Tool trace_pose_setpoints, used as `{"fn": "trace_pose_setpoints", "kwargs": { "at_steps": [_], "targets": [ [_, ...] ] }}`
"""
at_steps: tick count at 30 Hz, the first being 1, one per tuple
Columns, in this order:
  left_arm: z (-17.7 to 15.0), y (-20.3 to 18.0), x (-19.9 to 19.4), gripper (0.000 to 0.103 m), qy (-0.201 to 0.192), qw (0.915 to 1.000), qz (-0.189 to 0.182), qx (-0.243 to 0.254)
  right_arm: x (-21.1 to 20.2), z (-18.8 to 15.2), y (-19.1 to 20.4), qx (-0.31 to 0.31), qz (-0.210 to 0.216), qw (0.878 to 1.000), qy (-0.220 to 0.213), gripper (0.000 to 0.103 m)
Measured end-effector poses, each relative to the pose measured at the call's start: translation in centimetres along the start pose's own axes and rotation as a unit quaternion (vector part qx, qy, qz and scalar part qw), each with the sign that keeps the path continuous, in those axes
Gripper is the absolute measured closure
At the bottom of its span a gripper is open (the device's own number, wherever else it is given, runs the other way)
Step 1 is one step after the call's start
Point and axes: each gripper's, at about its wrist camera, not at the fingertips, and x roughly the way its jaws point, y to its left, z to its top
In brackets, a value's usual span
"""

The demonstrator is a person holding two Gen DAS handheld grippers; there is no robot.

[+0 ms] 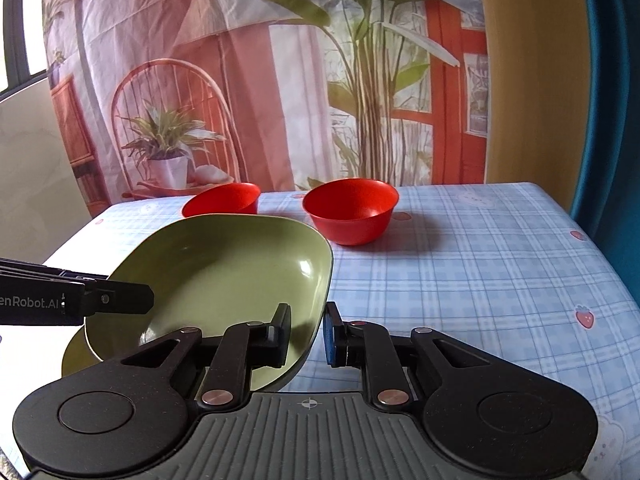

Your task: Organize plates and bowls

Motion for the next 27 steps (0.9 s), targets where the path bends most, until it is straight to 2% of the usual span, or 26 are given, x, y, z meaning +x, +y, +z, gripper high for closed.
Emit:
{"fn": "trace_pose_setpoints", "kwargs": {
  "at_steps": [5,11,19,27],
  "targets": [
    [-0.9,1.5,-1.9,0.076,-0.010,0.9998,0.008,-0.016,-0.2,-0.1,2.4,-0.025,0.020,0.999,0.005,0.087],
    [-2.7,3.4,-3.7,0.075,0.001,0.9991,0.009,-0.041,1.1,-0.1,4.7,-0.057,0.047,0.997,0.014,0.087],
    [-4.5,4.1,-3.9,0.075,0.022,0.9970,0.011,-0.074,2.9,-0.2,6.8,-0.118,0.073,0.990,0.015,0.087],
    [-5.5,4.8,-3.3,0.075,0.041,0.9941,0.007,-0.100,4.3,-0.1,7.4,-0.175,0.100,0.979,-0.006,0.087]
  ]
}}
